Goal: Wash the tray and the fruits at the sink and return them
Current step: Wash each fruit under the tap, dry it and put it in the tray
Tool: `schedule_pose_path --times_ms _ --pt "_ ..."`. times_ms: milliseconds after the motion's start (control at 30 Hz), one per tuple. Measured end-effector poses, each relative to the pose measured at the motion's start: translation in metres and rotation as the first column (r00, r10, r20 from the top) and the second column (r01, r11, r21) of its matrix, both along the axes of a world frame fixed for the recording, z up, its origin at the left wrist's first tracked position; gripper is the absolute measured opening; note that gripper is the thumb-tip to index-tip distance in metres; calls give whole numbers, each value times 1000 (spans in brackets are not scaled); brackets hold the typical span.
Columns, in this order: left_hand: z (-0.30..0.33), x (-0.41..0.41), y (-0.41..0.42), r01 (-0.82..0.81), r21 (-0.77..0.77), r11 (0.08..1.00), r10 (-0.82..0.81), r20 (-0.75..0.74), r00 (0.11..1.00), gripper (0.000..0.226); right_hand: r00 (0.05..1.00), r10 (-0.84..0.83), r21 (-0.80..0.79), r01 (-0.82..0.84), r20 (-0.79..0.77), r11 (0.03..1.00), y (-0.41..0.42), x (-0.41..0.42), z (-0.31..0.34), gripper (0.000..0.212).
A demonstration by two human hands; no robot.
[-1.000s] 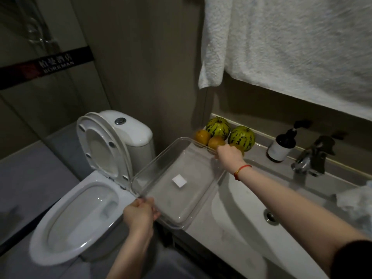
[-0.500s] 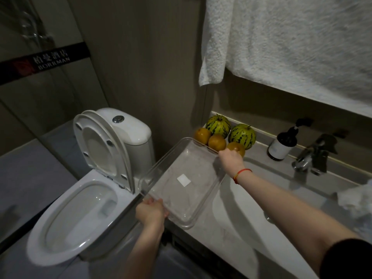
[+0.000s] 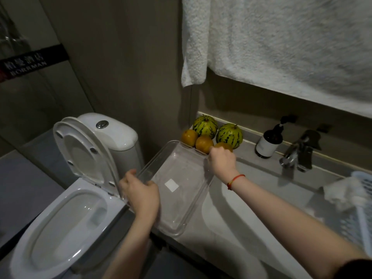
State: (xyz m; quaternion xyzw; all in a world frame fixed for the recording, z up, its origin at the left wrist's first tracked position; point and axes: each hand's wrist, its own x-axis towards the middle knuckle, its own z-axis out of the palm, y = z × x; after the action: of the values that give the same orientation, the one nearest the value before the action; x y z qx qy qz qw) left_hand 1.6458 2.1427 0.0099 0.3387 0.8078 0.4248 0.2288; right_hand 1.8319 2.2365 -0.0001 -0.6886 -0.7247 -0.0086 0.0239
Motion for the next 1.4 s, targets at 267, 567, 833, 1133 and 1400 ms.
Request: schedule_pose_path --times_ms 267,567,833,1133,1400 --pt "4 51 60 416 -33 909 -417 -36 908 37 832 -190 47 250 -521 967 -7 41 -14 19" --pt "-25 112 141 783 -381 491 -825 -491 279 58 622 -436 -344 270 -651 899 35 81 -36 63" --pt "-38 146 167 735 -538 413 -811 -584 29 63 605 -382 -297 241 -699 924 50 74 -48 52" --pt "-36 148 165 813 -419 403 -855 -491 171 59 534 -381 -237 320 -755 917 43 76 -56 62" --pt "-13 182 132 916 38 398 -905 181 386 66 507 -325 -70 457 -799 887 -16 111 -33 68"
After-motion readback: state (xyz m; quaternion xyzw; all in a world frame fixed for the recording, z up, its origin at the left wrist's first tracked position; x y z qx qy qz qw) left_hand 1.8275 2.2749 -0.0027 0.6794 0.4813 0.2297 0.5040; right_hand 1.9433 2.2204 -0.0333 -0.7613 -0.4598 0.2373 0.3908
